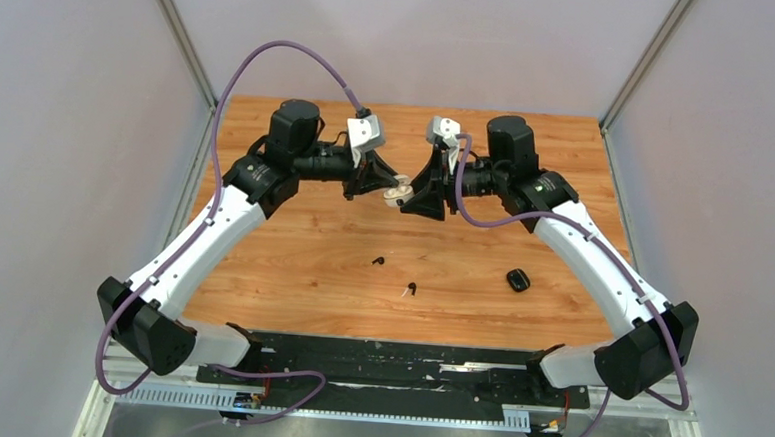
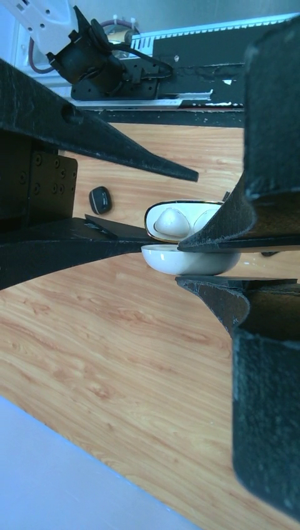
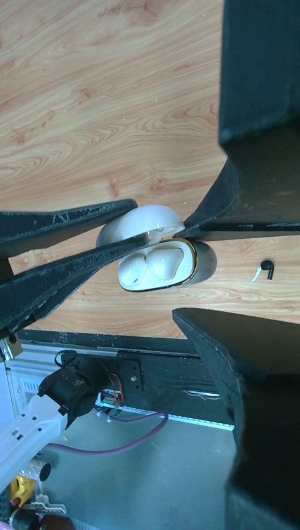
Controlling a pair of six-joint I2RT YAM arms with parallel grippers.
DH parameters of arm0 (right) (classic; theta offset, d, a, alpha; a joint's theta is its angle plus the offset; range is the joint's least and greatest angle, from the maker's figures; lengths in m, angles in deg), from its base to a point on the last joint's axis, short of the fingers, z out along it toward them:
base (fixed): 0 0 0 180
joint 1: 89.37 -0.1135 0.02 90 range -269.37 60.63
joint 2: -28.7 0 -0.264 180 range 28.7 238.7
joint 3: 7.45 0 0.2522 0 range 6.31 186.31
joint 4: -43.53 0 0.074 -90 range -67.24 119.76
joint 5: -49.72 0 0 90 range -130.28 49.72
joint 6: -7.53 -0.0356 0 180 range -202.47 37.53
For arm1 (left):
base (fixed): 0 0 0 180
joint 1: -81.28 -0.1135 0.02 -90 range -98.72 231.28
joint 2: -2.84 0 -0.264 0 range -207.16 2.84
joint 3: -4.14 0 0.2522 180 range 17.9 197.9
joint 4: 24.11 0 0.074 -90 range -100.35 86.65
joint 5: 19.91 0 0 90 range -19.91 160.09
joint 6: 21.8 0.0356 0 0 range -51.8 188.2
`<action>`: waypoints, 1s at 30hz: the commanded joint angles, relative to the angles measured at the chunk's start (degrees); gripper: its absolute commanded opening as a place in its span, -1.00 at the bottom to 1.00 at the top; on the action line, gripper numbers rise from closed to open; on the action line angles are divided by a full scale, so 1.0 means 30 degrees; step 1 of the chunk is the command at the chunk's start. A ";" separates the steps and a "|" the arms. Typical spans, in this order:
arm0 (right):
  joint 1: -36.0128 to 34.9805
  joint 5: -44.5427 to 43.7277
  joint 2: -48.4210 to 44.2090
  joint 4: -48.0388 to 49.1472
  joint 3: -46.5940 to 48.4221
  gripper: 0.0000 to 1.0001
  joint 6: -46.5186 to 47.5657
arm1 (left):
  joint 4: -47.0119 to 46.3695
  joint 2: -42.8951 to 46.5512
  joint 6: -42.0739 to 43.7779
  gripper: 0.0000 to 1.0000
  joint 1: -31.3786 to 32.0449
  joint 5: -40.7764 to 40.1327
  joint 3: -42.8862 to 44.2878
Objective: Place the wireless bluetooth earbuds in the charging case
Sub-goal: Close the charging case.
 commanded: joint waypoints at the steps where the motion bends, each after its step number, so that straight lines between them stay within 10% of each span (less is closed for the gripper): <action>1: -0.0048 0.0120 0.0140 0.1546 -0.0070 -0.21 -0.1268 | -0.1575 0.0005 -0.1029 -1.00 -0.0032 0.0440 0.0527; 9: -0.0047 -0.0880 0.0170 0.1772 -0.0356 -0.95 -0.1492 | -0.1287 0.0263 -0.1213 -0.77 -0.0031 0.0195 0.0482; 15: 0.0037 -0.1244 0.0219 0.1760 -0.0466 -1.00 -0.1435 | 0.0830 0.0895 0.0109 0.03 -0.0032 -0.0314 0.1225; 22: 0.0097 -0.1214 0.0307 0.1780 -0.0417 -1.00 -0.1143 | 0.1543 0.1290 -0.0502 0.18 -0.0144 -0.0509 0.1343; 30: -0.0017 -0.0281 -0.0086 0.0893 -0.0343 -1.00 0.1630 | -0.0971 -0.0780 -0.8762 0.55 -0.2795 0.3222 0.1911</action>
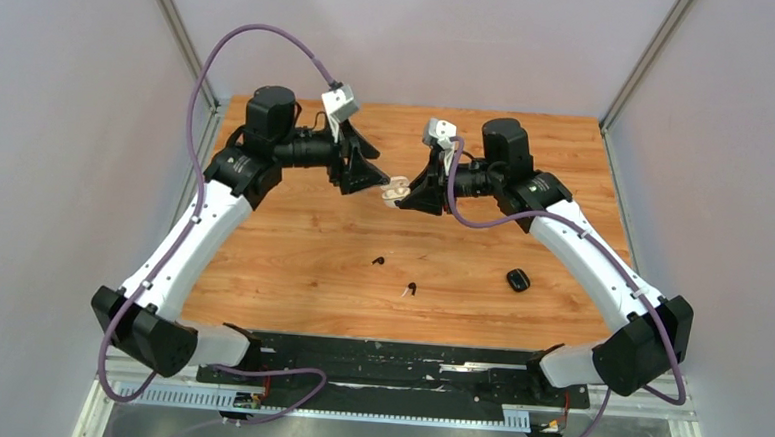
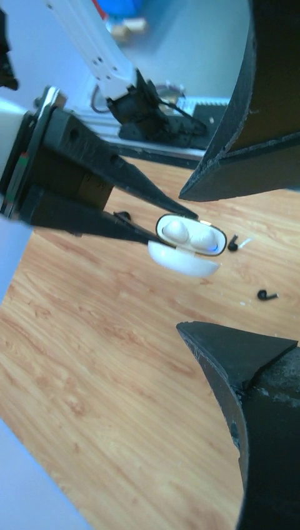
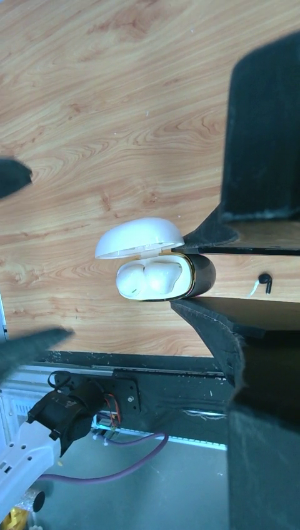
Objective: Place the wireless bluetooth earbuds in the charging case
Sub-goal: Close the charging case.
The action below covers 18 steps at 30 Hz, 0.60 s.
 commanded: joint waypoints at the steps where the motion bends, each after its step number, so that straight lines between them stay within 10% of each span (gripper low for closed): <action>1: -0.0063 0.0863 -0.0422 0.0004 0.0216 -1.00 0.1875 | -0.1061 -0.1918 -0.4267 0.57 -0.1070 0.3206 0.1530; 7: -0.0168 0.0856 -0.0238 -0.0073 0.0452 -1.00 0.2155 | -0.1764 -0.3403 -0.5677 0.91 -0.1153 0.6565 0.1160; 18: -0.0169 -0.0013 0.0298 0.0525 0.0569 -1.00 0.1431 | -0.1564 -0.4183 -0.5515 0.78 -0.1155 0.9017 0.1628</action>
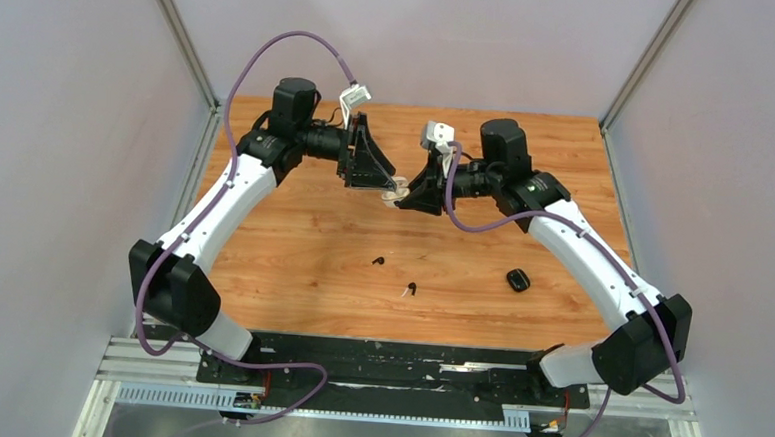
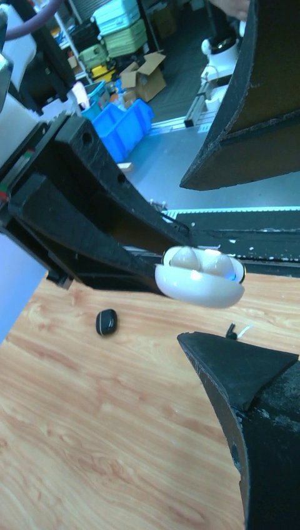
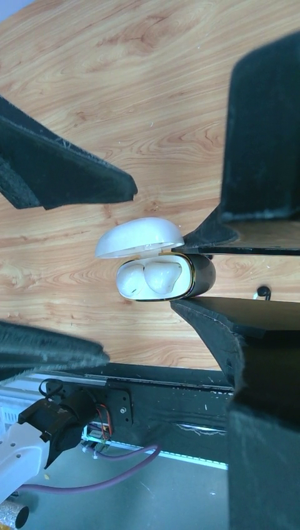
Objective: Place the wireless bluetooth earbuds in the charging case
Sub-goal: Close the charging case, then place the charging case at the center of the board.
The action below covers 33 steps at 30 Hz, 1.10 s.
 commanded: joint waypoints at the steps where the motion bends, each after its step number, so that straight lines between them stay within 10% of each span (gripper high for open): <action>1: -0.0116 -0.0172 0.0327 0.0798 0.0570 -1.00 -0.0329 | -0.0015 0.0104 0.0109 0.78 0.0042 0.2092 0.0674; 21: 0.0250 -0.1704 0.0537 0.2167 -0.0030 -1.00 -0.2004 | 0.1500 0.0702 0.2362 0.78 -0.0020 0.0685 0.1647; 33: 0.6739 -0.3607 0.2634 0.1683 -0.3670 -1.00 -0.7888 | 0.6830 0.1557 0.7457 0.90 -0.1593 -0.5074 0.3117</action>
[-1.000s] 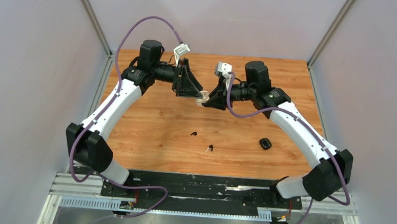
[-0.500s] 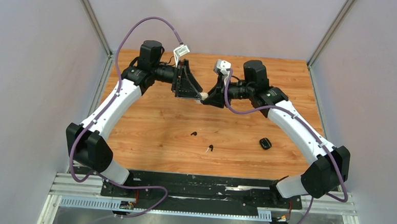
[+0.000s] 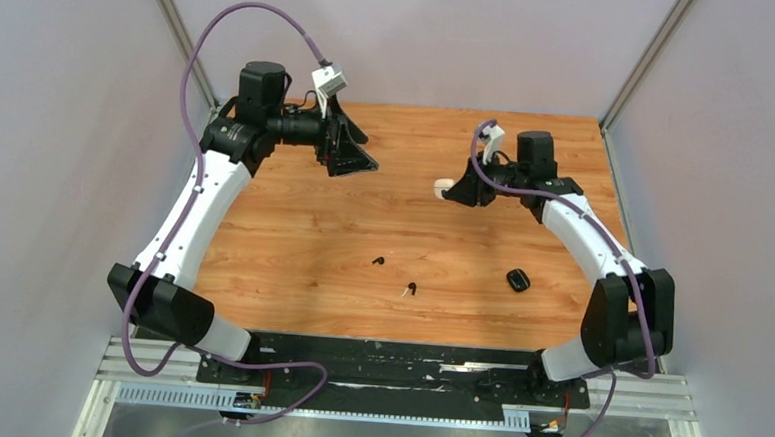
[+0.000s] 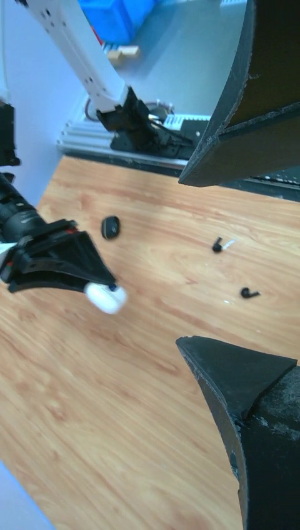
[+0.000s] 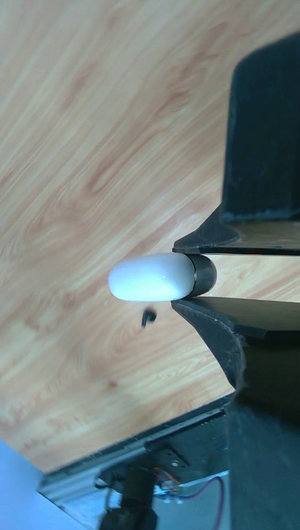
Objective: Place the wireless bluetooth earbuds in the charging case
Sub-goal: Place the charging case at the center of the board.
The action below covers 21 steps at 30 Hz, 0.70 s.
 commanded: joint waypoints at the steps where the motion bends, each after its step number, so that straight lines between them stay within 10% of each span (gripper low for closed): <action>1: 0.2101 -0.1246 0.1636 -0.0374 -0.0434 -1.00 -0.3209 | 0.2846 0.0540 0.2107 0.90 -0.0248 -0.2045 0.0139; 21: 0.3808 -0.4500 0.8556 -0.2666 0.1186 -0.94 -0.4272 | 0.4349 0.2955 0.3475 0.89 -0.0252 -0.6948 -0.4654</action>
